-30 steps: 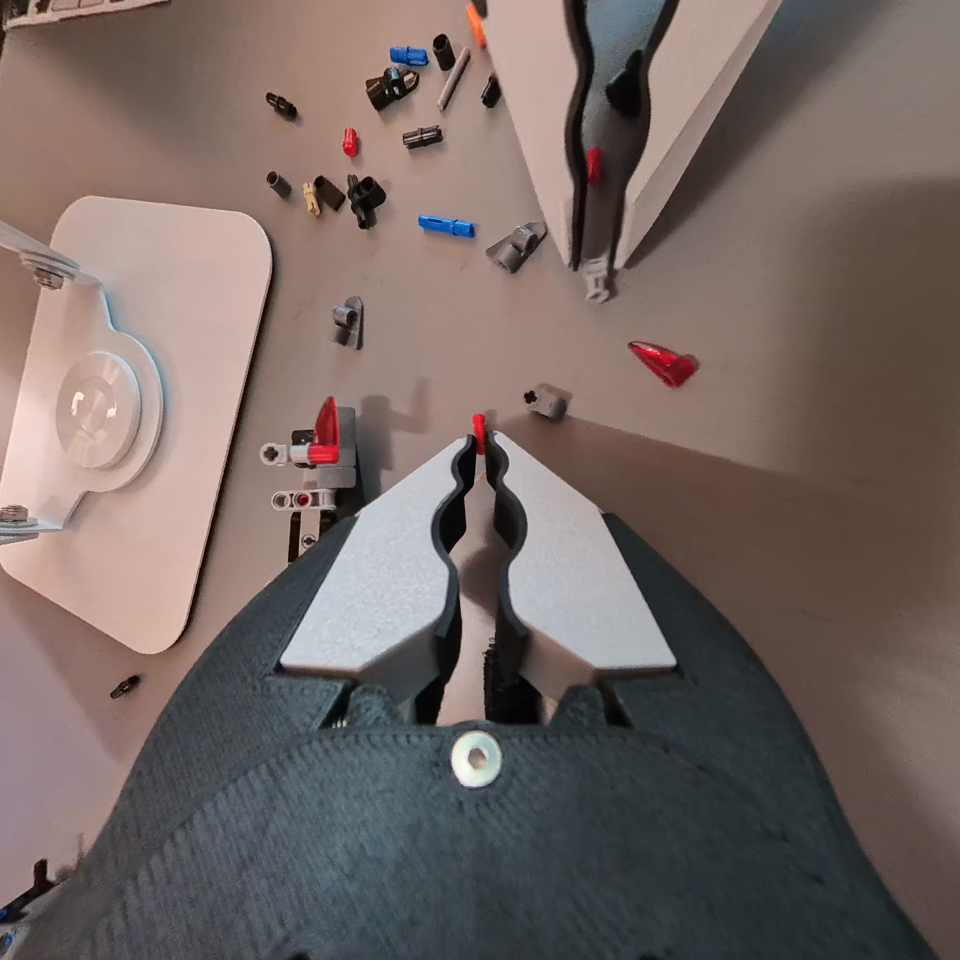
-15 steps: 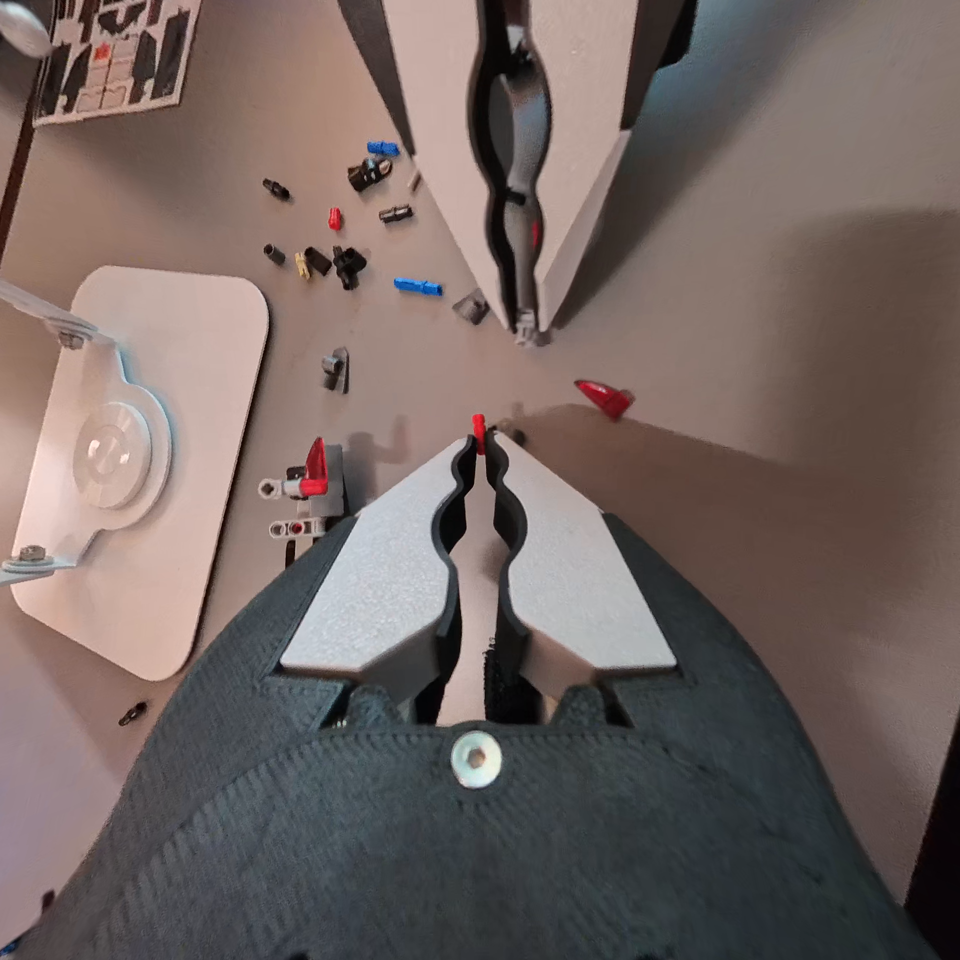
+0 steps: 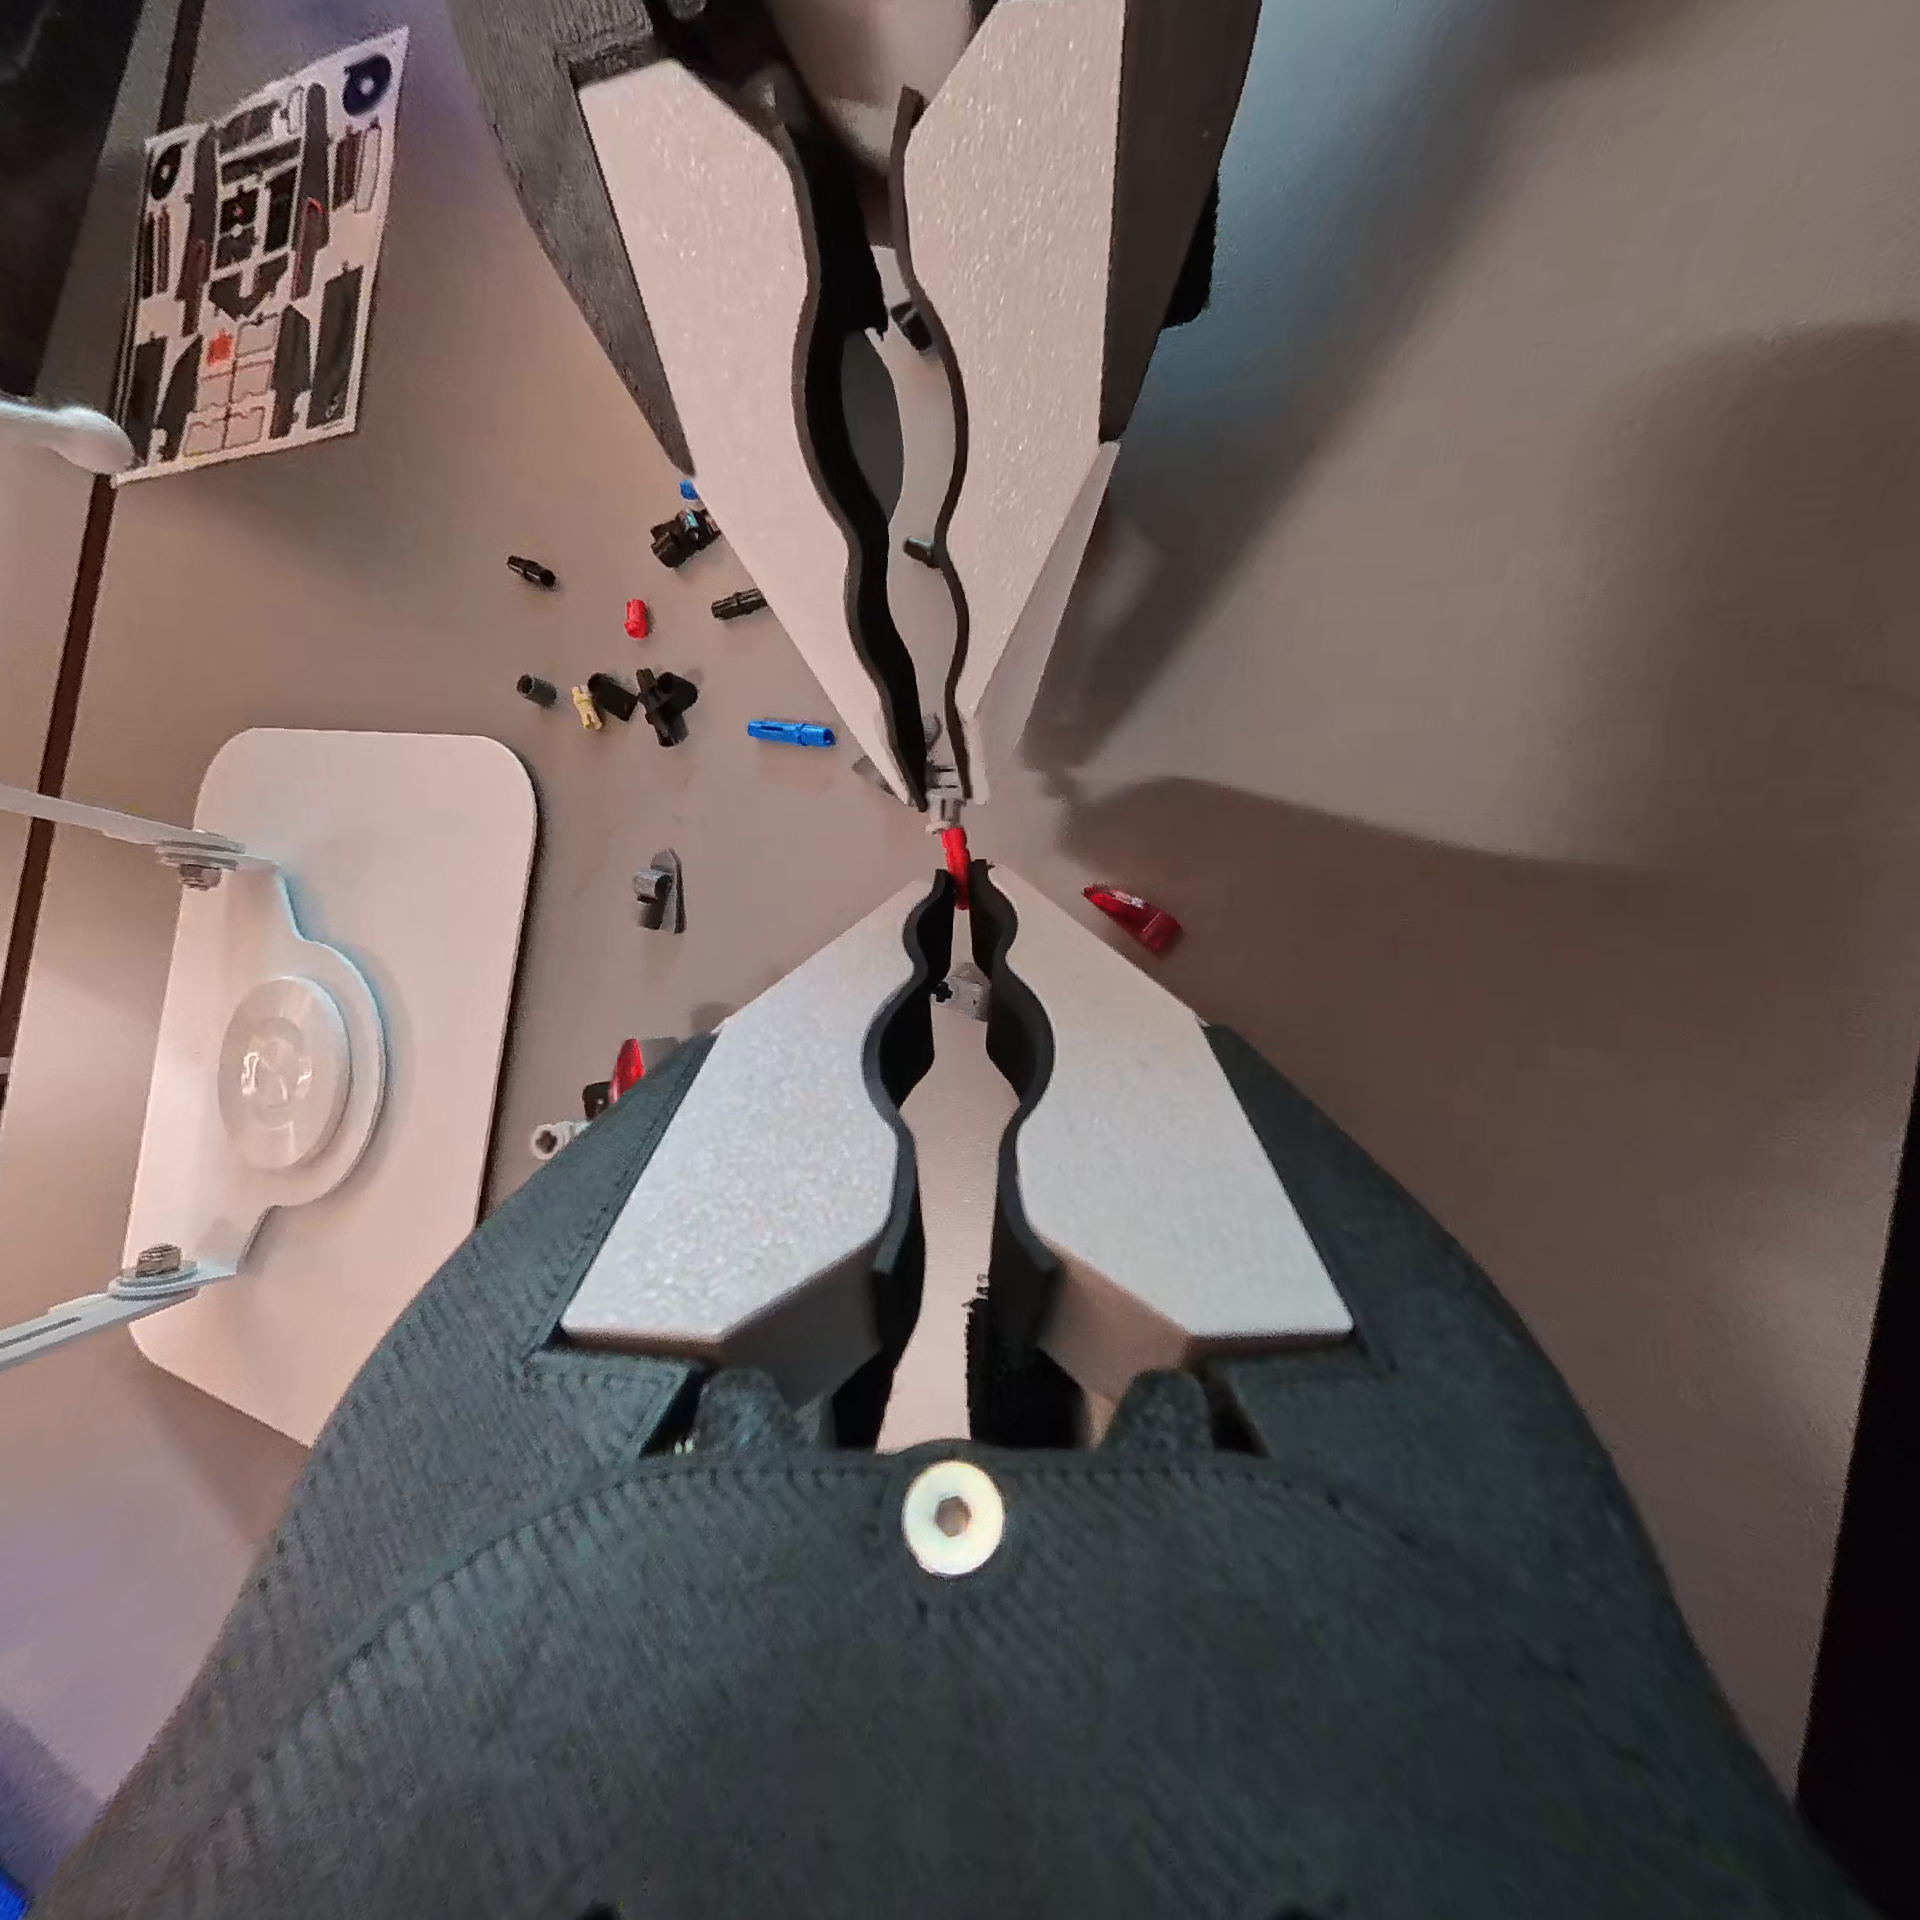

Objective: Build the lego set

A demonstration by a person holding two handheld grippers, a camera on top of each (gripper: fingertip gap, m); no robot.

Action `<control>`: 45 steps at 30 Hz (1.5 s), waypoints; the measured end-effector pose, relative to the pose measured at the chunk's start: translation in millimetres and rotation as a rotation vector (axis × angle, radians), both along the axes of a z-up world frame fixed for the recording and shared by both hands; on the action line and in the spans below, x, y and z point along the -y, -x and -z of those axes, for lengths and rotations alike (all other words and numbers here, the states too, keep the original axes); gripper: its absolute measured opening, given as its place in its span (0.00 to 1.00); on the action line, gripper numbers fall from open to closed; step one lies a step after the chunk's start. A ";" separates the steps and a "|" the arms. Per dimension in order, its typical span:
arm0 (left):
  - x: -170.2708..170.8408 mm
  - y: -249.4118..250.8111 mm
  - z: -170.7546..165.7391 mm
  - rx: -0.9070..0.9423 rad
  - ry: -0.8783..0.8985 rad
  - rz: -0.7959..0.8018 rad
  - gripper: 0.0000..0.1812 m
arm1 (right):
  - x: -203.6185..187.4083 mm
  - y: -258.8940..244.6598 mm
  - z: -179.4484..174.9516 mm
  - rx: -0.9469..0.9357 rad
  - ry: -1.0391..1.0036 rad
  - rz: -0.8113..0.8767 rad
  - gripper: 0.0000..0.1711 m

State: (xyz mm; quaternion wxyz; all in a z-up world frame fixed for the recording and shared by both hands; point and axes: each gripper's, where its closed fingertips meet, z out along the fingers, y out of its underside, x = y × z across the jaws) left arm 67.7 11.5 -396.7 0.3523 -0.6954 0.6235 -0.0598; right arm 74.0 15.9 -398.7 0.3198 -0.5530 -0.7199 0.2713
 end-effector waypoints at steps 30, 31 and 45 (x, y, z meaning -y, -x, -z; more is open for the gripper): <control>0.7 -7.9 5.5 -0.263 -0.176 0.173 0.00 | -7.3 -17.1 6.8 0.144 0.062 -0.012 0.03; 0.3 -5.6 8.4 -0.261 -0.162 0.163 0.00 | -8.7 -20.1 9.2 0.156 0.058 -0.009 0.03; -48.3 27.3 22.5 -0.212 -0.120 -0.071 0.04 | -13.6 -30.6 11.3 0.135 0.085 0.016 0.03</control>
